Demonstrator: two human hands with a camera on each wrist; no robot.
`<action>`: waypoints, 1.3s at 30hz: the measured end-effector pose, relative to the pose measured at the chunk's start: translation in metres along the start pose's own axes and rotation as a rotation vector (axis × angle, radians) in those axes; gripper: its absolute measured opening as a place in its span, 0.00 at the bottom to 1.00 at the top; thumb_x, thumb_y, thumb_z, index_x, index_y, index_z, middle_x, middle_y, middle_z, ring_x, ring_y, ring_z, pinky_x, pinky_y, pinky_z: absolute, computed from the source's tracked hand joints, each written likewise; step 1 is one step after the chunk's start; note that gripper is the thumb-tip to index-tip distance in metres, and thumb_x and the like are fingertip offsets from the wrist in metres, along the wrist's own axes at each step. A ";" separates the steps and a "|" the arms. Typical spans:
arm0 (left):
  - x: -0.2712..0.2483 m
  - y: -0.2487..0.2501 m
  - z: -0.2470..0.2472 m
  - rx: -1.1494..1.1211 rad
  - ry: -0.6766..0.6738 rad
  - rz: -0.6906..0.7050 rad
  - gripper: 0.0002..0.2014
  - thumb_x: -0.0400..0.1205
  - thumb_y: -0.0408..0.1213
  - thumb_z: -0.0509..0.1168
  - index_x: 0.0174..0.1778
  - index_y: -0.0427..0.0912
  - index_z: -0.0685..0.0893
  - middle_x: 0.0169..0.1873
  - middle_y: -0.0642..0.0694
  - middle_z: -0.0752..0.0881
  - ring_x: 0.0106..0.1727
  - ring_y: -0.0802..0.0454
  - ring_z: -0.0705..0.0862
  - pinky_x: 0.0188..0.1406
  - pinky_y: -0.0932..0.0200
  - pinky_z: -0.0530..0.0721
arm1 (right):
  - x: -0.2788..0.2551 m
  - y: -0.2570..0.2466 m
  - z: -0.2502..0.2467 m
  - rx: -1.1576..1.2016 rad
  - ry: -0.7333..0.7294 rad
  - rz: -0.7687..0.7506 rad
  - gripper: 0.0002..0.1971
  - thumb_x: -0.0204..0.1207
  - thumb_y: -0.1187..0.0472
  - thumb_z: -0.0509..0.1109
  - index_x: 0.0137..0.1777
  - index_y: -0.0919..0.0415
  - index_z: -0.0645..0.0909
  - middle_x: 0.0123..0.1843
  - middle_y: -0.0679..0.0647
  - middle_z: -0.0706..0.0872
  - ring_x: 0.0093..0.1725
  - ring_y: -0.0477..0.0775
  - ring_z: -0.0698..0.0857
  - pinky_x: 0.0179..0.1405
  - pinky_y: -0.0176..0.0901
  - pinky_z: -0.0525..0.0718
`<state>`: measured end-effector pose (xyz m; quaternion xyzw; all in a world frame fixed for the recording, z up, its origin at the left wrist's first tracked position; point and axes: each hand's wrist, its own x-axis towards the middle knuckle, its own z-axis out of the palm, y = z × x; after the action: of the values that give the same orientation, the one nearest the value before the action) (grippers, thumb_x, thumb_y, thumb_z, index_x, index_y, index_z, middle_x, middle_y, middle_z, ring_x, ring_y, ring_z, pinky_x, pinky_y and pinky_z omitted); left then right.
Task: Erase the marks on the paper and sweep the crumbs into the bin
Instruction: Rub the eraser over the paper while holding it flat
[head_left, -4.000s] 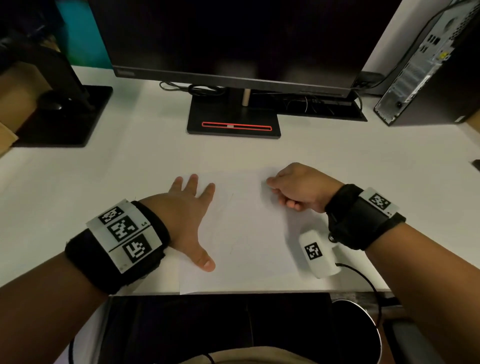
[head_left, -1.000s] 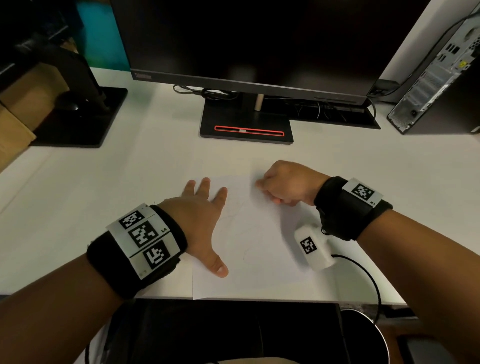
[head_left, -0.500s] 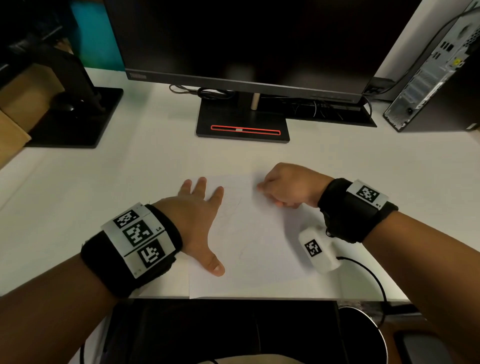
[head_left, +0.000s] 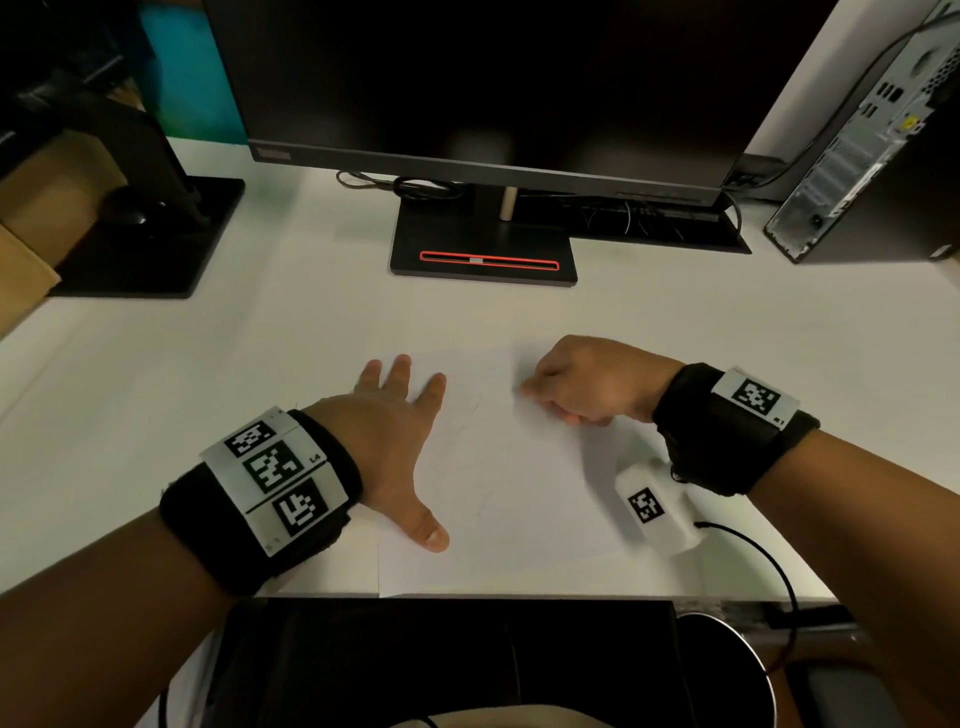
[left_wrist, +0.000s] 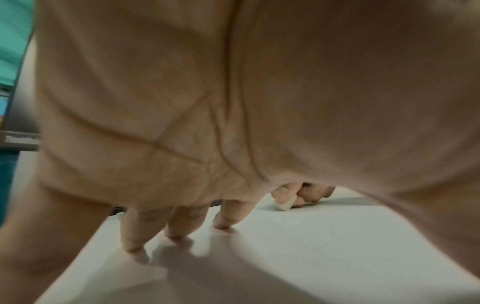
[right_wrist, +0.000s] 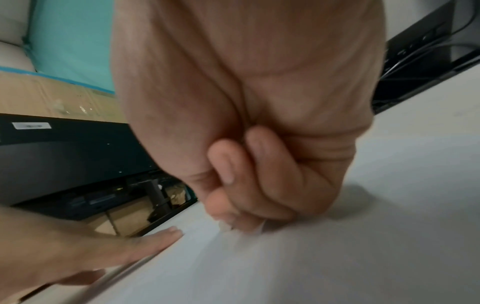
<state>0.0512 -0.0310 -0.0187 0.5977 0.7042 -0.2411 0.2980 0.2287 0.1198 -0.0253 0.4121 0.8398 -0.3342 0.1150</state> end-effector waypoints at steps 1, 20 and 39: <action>0.000 0.000 0.000 -0.001 -0.001 0.000 0.79 0.57 0.74 0.78 0.83 0.51 0.23 0.83 0.41 0.23 0.84 0.36 0.28 0.83 0.30 0.58 | 0.000 0.001 -0.002 -0.006 0.038 0.009 0.22 0.86 0.51 0.63 0.33 0.64 0.81 0.29 0.59 0.81 0.24 0.56 0.75 0.25 0.39 0.75; 0.002 0.000 0.000 -0.004 -0.009 -0.001 0.79 0.57 0.75 0.77 0.83 0.50 0.23 0.82 0.40 0.23 0.84 0.35 0.28 0.82 0.29 0.58 | -0.013 0.012 0.002 -0.040 -0.014 -0.026 0.21 0.85 0.50 0.63 0.34 0.63 0.81 0.28 0.56 0.82 0.21 0.52 0.74 0.26 0.40 0.77; 0.000 0.004 -0.002 0.000 -0.013 -0.012 0.78 0.58 0.74 0.77 0.83 0.50 0.23 0.82 0.39 0.23 0.84 0.35 0.28 0.83 0.30 0.58 | -0.002 0.003 0.002 -0.073 0.058 -0.057 0.23 0.87 0.50 0.62 0.35 0.65 0.82 0.28 0.57 0.83 0.22 0.52 0.76 0.27 0.38 0.74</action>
<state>0.0546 -0.0289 -0.0172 0.5918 0.7058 -0.2467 0.3012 0.2320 0.1184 -0.0275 0.3931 0.8658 -0.2942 0.0961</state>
